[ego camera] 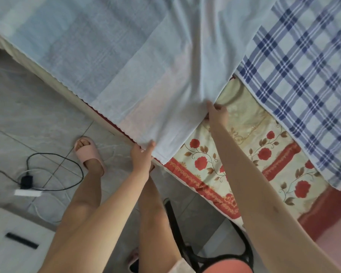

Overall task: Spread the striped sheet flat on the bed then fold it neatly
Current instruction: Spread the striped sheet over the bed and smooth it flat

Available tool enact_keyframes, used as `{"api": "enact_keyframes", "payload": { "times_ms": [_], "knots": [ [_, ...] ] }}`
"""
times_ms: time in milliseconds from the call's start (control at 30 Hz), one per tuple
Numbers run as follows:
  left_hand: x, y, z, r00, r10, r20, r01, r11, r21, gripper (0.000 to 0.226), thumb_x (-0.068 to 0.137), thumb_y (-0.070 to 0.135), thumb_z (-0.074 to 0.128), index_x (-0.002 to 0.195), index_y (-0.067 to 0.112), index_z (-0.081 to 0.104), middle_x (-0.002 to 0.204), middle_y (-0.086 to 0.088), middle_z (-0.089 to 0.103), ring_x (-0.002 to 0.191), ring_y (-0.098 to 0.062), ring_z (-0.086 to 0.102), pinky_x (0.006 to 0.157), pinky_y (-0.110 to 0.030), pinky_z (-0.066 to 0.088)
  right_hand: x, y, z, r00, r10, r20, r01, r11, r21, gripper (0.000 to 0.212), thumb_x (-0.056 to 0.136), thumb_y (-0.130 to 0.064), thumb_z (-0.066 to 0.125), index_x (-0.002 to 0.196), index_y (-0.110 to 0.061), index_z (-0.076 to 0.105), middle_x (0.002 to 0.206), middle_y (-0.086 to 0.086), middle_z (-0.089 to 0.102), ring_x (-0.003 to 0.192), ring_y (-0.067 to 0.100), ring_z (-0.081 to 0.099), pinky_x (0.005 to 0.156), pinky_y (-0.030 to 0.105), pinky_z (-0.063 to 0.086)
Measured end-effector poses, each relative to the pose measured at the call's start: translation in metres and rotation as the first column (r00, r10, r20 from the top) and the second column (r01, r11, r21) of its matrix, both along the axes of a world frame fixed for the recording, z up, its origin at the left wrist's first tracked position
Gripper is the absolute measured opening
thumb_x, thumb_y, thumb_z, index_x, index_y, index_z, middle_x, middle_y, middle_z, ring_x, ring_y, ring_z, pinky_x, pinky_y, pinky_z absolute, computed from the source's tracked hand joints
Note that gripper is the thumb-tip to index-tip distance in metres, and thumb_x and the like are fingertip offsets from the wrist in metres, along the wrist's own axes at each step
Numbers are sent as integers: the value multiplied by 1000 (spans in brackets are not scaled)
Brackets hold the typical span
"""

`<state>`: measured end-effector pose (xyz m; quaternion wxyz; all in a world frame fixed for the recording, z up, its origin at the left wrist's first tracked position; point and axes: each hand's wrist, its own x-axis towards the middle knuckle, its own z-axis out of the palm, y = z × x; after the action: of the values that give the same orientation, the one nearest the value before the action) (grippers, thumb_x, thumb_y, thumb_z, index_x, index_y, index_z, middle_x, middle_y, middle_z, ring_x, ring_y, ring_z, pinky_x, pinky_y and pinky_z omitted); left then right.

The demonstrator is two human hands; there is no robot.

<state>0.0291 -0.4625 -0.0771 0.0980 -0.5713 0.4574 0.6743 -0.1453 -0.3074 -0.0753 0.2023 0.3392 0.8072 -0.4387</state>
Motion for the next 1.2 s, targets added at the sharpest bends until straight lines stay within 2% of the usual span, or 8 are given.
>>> {"api": "enact_keyframes", "payload": {
  "times_ms": [467,600,667,767,900,967,1100,1200],
  "knots": [
    [8,20,7,974,-154,163,162,986,-33,14,93,21,56,103,11,55,88,4,59,82,-14,60,80,-38,55,10,2,10,977,182,115,-200,964,174,22,90,-17,58,109,-5,58,95,7,64,83,21,60,62,22,41],
    [-5,-5,27,525,-803,284,745,594,302,35,98,34,41,82,8,56,78,-4,65,71,-17,63,69,-30,51,7,-25,14,950,300,-86,-210,818,536,44,77,2,49,119,-9,44,119,9,50,96,22,50,88,42,47],
    [-15,-31,39,210,-924,319,968,243,66,28,95,32,45,87,9,58,84,-1,67,76,-17,64,70,-31,51,2,-40,5,717,671,-187,-385,605,697,55,77,-4,52,131,-10,46,135,11,47,120,27,47,106,43,36],
    [-57,-77,50,328,-840,432,782,-15,-623,34,88,26,62,116,9,54,121,-7,57,113,-27,54,90,-39,43,-17,-68,-14,51,996,-76,-659,91,746,59,86,-24,51,143,-17,41,148,5,41,138,28,37,114,41,17],
    [-132,-134,24,223,-764,605,886,-100,-452,123,62,61,74,152,25,-2,158,-7,-17,144,-33,-14,106,-69,1,-86,-78,-44,-591,793,149,-432,-467,771,50,97,-44,30,145,-30,37,148,-5,43,136,24,41,110,56,20],
    [-153,-150,4,112,-757,643,961,-81,-263,145,48,75,73,140,36,-32,146,-1,-43,138,-33,-32,103,-74,-2,-155,-62,-46,-335,890,308,-467,-441,767,57,97,-57,22,150,-38,15,152,-9,35,139,25,36,104,67,22],
    [-164,-155,-4,-9,-763,646,993,-86,-87,151,40,86,66,121,37,-52,127,0,-62,129,-35,-45,100,-74,-6,-248,-32,-28,496,792,355,-735,165,658,64,94,-64,14,150,-40,-6,160,-12,-8,147,29,-6,104,74,0],
    [-171,-156,2,-45,-756,653,996,-84,-28,152,39,87,65,116,34,-56,124,-2,-64,127,-37,-46,100,-75,-4,-246,-61,-13,624,736,262,-643,294,707,60,100,-45,19,154,-26,0,161,0,-3,147,31,-5,109,68,-5]
  ]
}}
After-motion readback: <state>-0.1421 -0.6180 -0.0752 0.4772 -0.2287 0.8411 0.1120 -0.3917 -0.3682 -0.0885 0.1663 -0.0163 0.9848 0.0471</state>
